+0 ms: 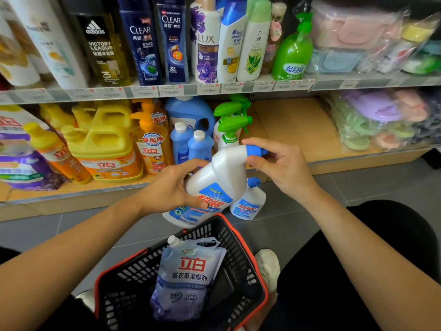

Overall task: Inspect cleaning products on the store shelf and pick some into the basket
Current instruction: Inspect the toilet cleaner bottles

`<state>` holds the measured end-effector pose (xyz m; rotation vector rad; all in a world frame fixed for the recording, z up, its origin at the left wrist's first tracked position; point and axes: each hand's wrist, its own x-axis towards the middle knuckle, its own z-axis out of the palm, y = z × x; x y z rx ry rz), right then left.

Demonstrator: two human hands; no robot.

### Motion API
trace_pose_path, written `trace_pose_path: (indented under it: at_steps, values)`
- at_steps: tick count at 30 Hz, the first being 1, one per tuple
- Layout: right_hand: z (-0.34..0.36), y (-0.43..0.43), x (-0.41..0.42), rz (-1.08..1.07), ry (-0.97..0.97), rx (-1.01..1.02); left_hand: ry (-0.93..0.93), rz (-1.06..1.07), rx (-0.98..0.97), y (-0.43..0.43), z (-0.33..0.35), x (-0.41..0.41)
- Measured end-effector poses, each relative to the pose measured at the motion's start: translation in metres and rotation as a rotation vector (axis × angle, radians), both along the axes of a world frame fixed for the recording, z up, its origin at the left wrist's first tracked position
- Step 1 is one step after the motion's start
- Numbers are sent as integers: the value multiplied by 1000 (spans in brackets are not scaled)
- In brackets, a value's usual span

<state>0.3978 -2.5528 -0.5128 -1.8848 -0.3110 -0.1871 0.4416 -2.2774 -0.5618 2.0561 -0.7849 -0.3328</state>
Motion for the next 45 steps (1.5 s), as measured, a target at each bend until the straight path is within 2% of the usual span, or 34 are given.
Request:
trace_pose_path:
  at_steps: [8,11,14,16,20,22,25,29,33,36,41,45]
  values:
    - [-6,0,8,-3,196,269,132,10,-126,-7,-5,-3]
    - [-11,1,9,20,200,361,187,30,-177,-9,-7,-3]
    - [-15,0,8,-38,195,280,263,88,-256,-10,-6,-2]
    - [-18,0,6,-39,307,190,324,146,-320,-11,-5,-3]
    - [-31,11,-4,155,601,9,435,306,-484,-15,-3,-6]
    - [-37,16,-9,231,649,52,508,373,-558,-16,-1,-7]
    - [-37,17,-8,189,583,91,653,443,-609,-13,2,-11]
    - [-34,17,-11,40,378,137,822,521,-710,-8,5,-18]
    - [-20,24,-20,103,269,268,946,580,-908,-7,17,-27]
    - [-11,38,-28,144,214,254,1015,609,-1023,-4,28,-34]
    - [-3,66,-38,56,94,142,1058,633,-1081,-1,40,-48]
    - [5,67,-36,54,90,258,1066,645,-1109,4,45,-56]
